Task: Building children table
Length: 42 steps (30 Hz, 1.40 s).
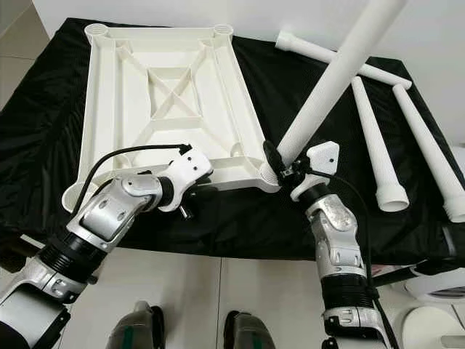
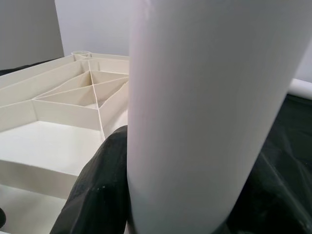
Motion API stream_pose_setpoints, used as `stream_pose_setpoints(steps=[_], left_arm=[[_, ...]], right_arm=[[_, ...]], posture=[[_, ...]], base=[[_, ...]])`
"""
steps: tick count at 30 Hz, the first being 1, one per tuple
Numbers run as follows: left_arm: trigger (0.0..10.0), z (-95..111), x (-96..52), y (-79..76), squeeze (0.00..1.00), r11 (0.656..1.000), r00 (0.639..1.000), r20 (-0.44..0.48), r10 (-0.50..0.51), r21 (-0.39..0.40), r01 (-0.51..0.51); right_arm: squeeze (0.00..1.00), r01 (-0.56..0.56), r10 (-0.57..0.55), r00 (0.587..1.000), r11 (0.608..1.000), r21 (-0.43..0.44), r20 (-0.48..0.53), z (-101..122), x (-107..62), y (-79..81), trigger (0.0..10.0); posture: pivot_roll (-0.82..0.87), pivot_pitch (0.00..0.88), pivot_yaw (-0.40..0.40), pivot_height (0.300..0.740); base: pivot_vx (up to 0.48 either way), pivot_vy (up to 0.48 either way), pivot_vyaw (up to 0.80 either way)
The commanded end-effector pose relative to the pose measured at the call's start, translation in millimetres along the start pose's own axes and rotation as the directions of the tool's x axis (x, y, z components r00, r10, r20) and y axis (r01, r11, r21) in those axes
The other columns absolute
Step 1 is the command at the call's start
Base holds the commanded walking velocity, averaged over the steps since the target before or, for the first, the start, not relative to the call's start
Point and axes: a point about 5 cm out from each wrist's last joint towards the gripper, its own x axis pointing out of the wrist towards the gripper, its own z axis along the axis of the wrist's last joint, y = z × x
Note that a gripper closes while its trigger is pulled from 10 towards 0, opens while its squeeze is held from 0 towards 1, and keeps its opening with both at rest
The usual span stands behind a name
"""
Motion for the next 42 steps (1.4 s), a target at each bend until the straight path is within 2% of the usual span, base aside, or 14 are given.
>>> stream_pose_setpoints(steps=[1,12,21,28,31,42], left_arm=[[10.0,7.2,1.2,-2.4,0.0,0.999,1.0,0.014,-0.002,0.034,0.001],[10.0,6.6,-0.2,-1.8,0.0,1.0,1.0,0.014,0.002,0.03,-0.002],[10.0,5.9,-1.2,-0.7,0.0,1.0,1.0,0.011,0.007,0.029,-0.007],[10.0,6.2,-2.1,0.6,0.0,1.0,1.0,0.009,0.011,0.029,-0.012],[10.0,6.3,-2.4,0.7,0.0,1.0,1.0,0.01,0.012,0.029,-0.012],[10.0,7.2,-2.3,1.1,0.0,0.999,1.0,0.014,0.015,0.028,-0.016]], right_arm=[[0.0,0.015,-0.013,0.997,1.0,0.02,-0.078,-13.8,-4.2,4.7,10.0],[0.0,0.087,-0.086,0.99,0.996,0.009,-0.113,-14.6,4.7,12.8,10.0],[0.0,0.194,-0.192,0.975,0.981,0.003,-0.114,-12.3,13.2,20.6,10.0],[0.0,0.316,-0.317,0.944,0.948,-0.027,-0.089,-7.4,17.9,26.8,10.0],[0.0,0.329,-0.33,0.94,0.944,-0.025,-0.089,-6.9,17.9,28.3,10.0],[0.0,0.487,-0.492,0.869,0.87,-0.082,-0.056,-3.3,14.0,41.8,10.0]], posture=[[0.01,0.109,-0.046,0.74],[0.02,0.116,-0.049,0.74],[0.02,0.12,-0.049,0.74],[0.03,0.121,-0.048,0.74],[0.03,0.121,-0.048,0.74],[0.03,0.122,-0.052,0.74]], base=[[0.0,0.0,0.0],[0.0,0.0,0.0],[0.0,0.0,0.0],[0.0,0.0,0.0],[0.0,0.0,0.0],[0.0,0.0,0.0]])
